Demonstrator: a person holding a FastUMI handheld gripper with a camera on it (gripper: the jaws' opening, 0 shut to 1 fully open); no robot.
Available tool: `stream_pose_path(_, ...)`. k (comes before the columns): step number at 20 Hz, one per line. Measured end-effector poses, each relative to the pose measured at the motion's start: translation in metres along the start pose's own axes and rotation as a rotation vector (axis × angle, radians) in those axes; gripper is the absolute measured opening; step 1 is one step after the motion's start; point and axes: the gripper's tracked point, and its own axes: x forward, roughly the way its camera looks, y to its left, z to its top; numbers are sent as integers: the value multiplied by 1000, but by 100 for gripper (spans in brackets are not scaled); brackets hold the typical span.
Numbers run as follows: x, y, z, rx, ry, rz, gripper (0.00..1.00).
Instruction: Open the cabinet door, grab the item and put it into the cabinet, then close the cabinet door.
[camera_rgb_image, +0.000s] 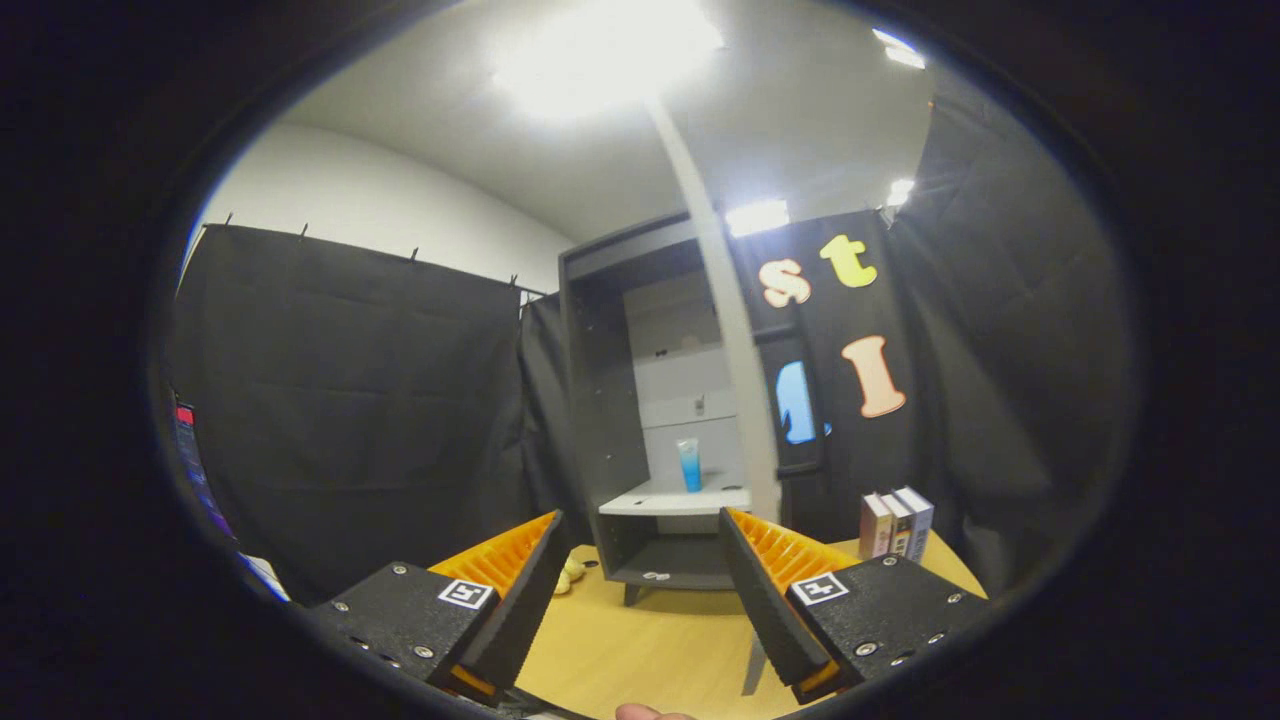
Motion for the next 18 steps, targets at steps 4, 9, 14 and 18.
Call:
stream_pose_path(4,-13,-54,24,-78,-65,-171,92)
stream_pose_path(9,10,-126,2,-112,-14,-365,92)
stream_pose_path(14,36,-136,-29,-47,83,-347,92)
stream_pose_path(18,42,-134,-38,35,104,-333,90)
